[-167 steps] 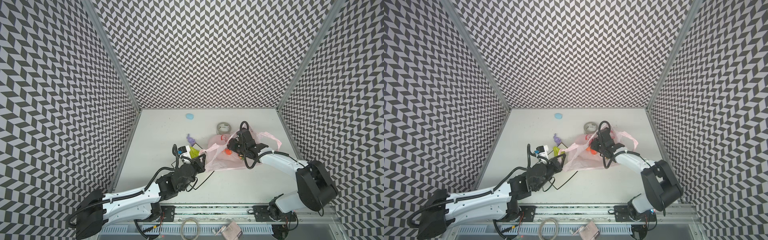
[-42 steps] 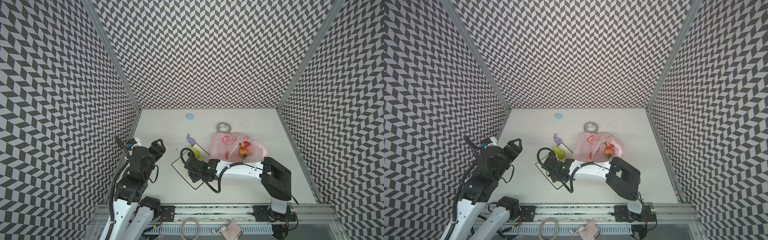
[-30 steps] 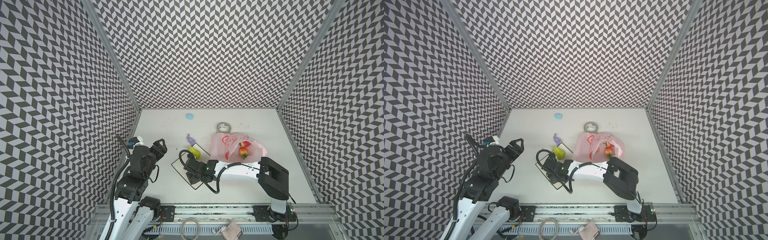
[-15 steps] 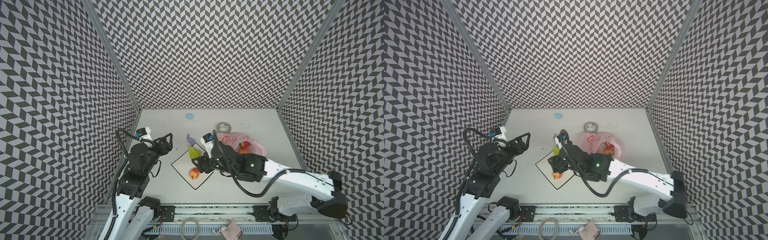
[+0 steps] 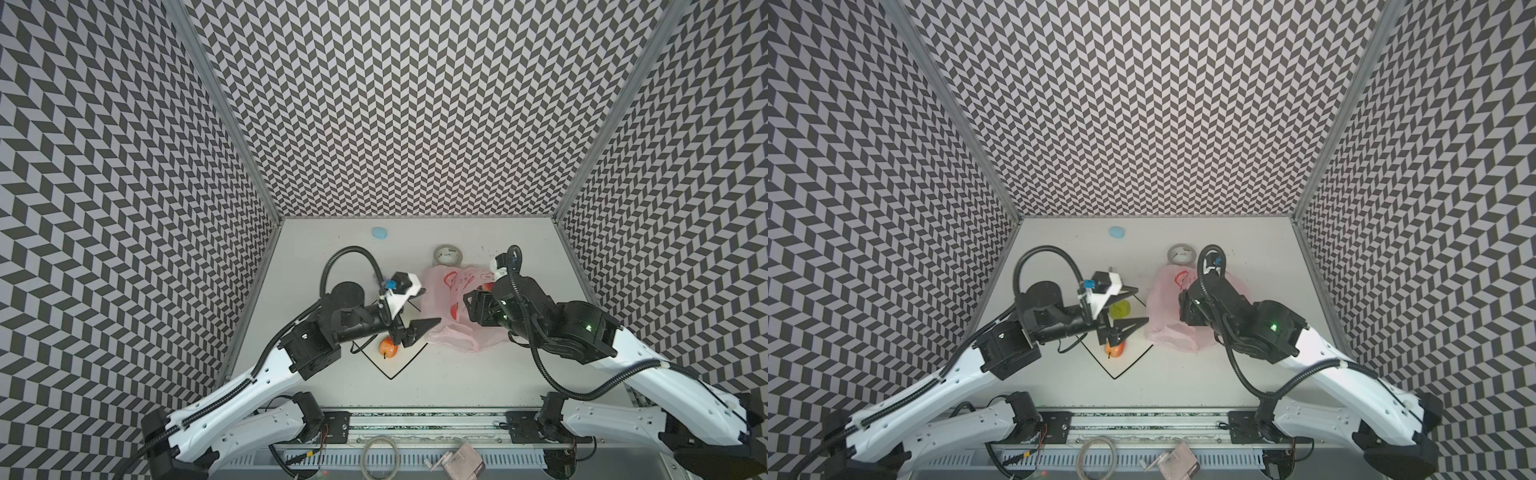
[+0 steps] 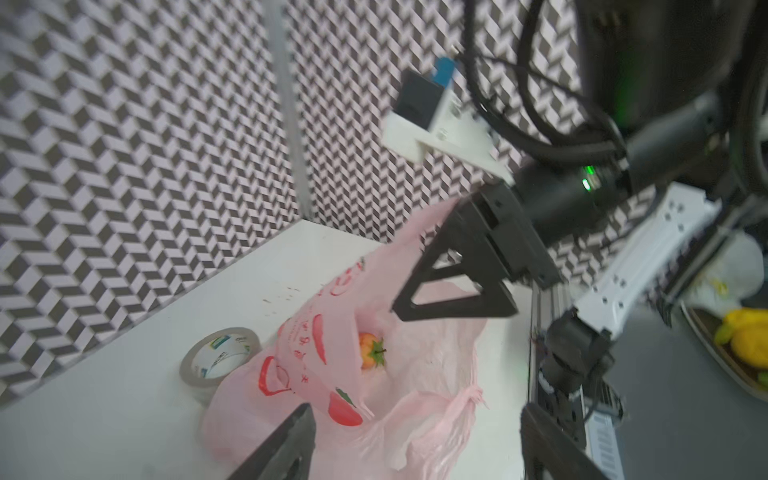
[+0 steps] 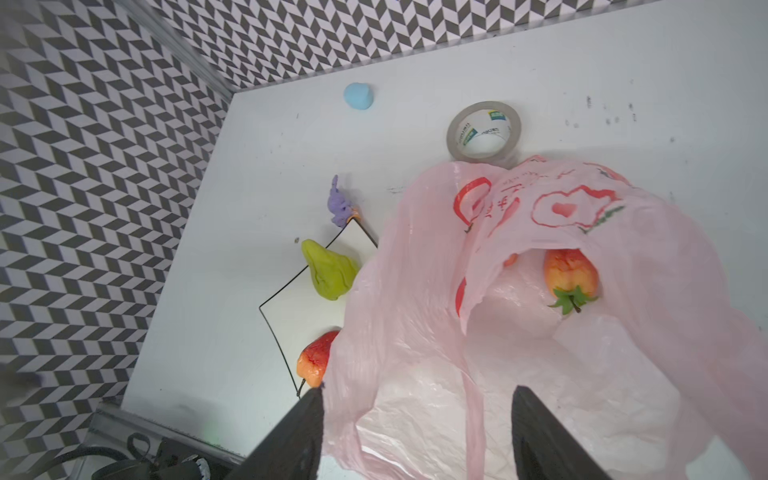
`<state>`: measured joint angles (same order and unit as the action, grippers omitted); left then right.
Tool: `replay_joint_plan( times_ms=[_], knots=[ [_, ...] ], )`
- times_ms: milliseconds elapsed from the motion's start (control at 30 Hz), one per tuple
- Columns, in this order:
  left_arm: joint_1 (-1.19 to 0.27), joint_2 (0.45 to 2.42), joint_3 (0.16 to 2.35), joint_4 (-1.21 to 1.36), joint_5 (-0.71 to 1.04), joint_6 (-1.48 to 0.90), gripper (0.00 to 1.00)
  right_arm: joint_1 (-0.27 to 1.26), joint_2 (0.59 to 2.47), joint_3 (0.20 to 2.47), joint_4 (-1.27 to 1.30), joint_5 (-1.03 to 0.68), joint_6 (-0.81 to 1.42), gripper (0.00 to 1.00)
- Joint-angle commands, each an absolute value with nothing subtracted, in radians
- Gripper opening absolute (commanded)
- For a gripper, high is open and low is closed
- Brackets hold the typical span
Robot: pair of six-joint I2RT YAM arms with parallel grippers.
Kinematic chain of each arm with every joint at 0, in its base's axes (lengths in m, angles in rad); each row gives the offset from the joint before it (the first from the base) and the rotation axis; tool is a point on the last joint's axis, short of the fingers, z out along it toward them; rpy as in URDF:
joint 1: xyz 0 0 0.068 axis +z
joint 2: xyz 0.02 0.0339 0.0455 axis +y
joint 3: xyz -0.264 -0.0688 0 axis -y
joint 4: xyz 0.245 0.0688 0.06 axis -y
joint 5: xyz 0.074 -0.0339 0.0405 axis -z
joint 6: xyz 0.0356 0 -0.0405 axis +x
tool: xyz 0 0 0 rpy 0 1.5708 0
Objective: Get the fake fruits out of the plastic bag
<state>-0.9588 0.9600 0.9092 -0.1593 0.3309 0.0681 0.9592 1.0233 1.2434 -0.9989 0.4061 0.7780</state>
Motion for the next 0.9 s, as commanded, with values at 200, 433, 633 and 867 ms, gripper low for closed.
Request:
replay_joint_plan(
  times_ms=[200, 433, 633, 867],
  knots=[
    [-1.197, 1.279, 1.131, -0.405, 0.157, 0.599, 0.85, 0.956, 0.876, 1.374, -1.142, 0.599, 0.79, 0.71],
    [-1.224, 1.469, 1.269, -0.507, 0.089, 0.726, 0.84, 0.954, 0.805, 1.442, -1.14, 0.666, 0.753, 0.71],
    [-1.224, 1.536, 1.343, -0.589, 0.078, 0.77, 0.78, 0.955, 0.805, 1.44, -1.124, 0.652, 0.759, 0.72],
    [-1.225, 1.623, 1.403, -0.65, 0.033, 0.778, 0.63, 0.956, 0.792, 1.424, -1.105, 0.649, 0.769, 0.72]
  ],
)
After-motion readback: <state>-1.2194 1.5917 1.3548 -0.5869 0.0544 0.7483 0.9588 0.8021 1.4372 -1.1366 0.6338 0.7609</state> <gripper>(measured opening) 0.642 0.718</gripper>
